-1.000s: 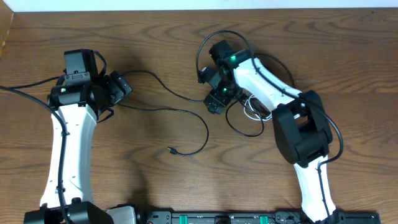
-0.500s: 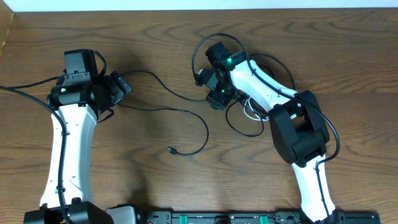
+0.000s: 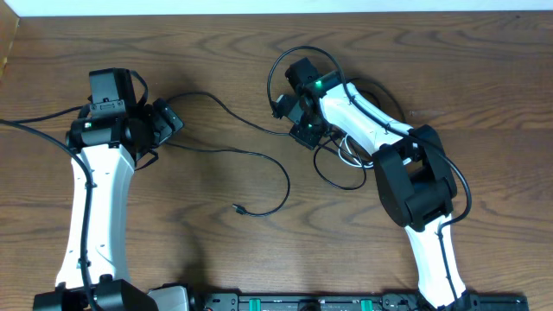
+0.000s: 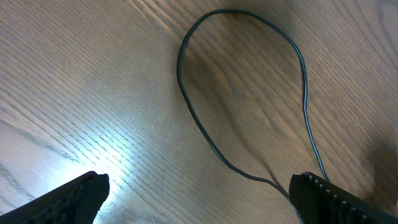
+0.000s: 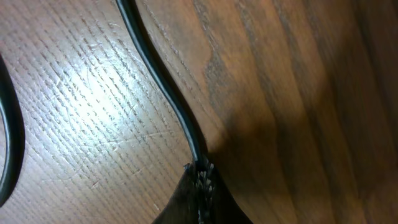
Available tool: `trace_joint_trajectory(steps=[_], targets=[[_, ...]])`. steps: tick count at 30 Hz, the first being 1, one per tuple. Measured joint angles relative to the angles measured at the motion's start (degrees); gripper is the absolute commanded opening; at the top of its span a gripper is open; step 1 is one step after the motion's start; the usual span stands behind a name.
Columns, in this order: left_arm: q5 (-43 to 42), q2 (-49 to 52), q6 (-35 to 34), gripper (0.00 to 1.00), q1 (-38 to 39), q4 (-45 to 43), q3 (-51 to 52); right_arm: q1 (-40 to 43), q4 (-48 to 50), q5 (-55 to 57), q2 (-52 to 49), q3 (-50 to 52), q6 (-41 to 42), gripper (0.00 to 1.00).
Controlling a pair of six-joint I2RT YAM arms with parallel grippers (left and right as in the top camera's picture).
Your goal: Untangle cables
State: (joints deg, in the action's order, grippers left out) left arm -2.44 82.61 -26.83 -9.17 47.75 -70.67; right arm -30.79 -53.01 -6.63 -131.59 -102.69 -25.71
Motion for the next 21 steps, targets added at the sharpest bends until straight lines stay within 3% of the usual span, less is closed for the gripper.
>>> trace_joint_trajectory(steps=[10, 21], targets=[[0.0, 0.0, 0.0, 0.98, 0.0, 0.0, 0.0, -0.1, -4.8, 1.2, 2.7, -11.4, 4.2, 0.01], [0.0, 0.0, 0.0, 0.98, 0.0, 0.0, 0.0, 0.5, -2.8, 2.8, 23.9, -23.5, 8.7, 0.01]])
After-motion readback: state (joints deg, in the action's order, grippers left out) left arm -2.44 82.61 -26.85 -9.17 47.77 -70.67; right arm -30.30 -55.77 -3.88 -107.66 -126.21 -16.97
